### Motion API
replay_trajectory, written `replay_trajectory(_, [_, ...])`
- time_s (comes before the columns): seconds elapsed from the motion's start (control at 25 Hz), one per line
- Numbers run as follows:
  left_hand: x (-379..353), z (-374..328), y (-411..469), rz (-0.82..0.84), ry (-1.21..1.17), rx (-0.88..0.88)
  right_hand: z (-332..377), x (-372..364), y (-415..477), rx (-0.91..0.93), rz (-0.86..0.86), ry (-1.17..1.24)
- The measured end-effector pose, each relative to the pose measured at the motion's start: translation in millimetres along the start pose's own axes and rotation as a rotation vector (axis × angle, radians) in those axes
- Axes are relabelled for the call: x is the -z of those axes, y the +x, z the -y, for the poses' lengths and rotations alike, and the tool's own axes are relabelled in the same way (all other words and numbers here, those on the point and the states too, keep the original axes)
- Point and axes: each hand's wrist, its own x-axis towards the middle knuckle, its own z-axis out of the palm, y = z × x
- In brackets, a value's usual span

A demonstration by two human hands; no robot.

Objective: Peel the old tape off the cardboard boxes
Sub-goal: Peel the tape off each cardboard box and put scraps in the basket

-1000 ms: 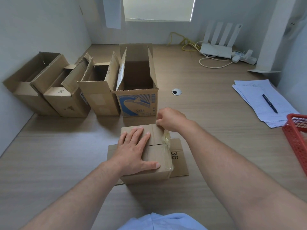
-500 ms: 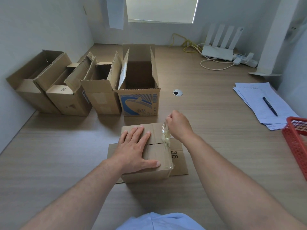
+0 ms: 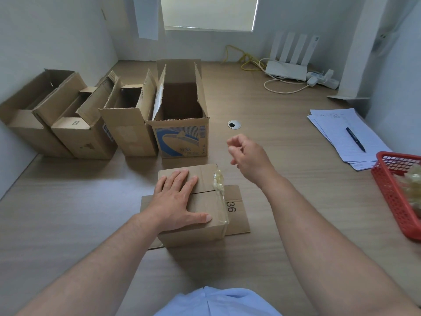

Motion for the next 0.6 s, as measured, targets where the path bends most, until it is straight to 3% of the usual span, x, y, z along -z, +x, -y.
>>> replay_trajectory(0.12, [0.6, -0.8, 0.3, 0.009, 0.002, 0.014, -6.6, -10.6, -4.6, -0.013, 0.238, -0.237])
replay_trajectory(0.2, [0.2, -1.6, 0.7, 0.025, -0.004, 0.019, -9.6, -17.9, -9.4, -0.065, 0.313, -0.157])
replay_trajectory(0.32, [-0.2, -2.1, 0.3, 0.032, -0.013, 0.026, -12.4, -21.5, -14.6, -0.085, 0.29, -0.088])
replay_trajectory(0.6, [0.2, -1.7, 0.6, 0.044, -0.028, 0.044, -9.4, -13.1, -37.5, 0.114, 0.104, -0.183])
